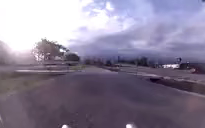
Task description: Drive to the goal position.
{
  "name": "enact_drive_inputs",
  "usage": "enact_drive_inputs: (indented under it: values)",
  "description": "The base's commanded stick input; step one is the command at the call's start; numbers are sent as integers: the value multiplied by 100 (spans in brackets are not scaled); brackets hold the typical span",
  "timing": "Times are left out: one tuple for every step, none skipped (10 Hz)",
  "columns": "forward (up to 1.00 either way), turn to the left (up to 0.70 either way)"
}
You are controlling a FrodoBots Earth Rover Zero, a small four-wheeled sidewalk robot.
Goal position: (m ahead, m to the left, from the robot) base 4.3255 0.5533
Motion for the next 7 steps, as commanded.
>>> enact_drive_inputs:
  values:
    - [70, -1]
    - [70, -1]
    - [70, -1]
    - [70, 3]
    - [70, 10]
    - [70, 18]
    - [70, 26]
